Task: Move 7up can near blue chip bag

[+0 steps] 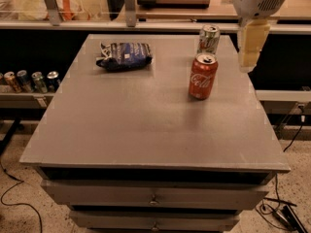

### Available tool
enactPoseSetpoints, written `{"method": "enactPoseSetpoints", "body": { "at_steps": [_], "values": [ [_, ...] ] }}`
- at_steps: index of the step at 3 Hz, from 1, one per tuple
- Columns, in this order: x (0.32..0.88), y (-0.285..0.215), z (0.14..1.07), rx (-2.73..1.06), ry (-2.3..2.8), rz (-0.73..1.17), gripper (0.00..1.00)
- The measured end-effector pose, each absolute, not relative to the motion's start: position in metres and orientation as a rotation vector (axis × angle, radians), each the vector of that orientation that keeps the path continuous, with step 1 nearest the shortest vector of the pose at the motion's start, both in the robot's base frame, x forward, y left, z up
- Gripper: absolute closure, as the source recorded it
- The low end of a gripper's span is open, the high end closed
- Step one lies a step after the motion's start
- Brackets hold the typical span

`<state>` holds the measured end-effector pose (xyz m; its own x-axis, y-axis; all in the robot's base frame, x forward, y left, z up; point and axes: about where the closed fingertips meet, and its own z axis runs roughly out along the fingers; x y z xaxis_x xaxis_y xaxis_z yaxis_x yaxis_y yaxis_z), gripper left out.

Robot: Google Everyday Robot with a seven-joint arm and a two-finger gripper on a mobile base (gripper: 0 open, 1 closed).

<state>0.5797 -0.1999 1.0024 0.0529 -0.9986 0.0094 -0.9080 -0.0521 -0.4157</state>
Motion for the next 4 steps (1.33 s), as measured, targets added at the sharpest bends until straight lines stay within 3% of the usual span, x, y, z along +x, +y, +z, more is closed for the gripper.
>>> {"method": "enactPoseSetpoints", "body": {
  "at_steps": [2, 4],
  "values": [
    [0.599, -0.204, 0.997, -2.044, 1.898, -0.469, 0.0],
    [0.647, -0.223, 0.988, -2.057, 1.863, -0.643, 0.0]
  ]
}}
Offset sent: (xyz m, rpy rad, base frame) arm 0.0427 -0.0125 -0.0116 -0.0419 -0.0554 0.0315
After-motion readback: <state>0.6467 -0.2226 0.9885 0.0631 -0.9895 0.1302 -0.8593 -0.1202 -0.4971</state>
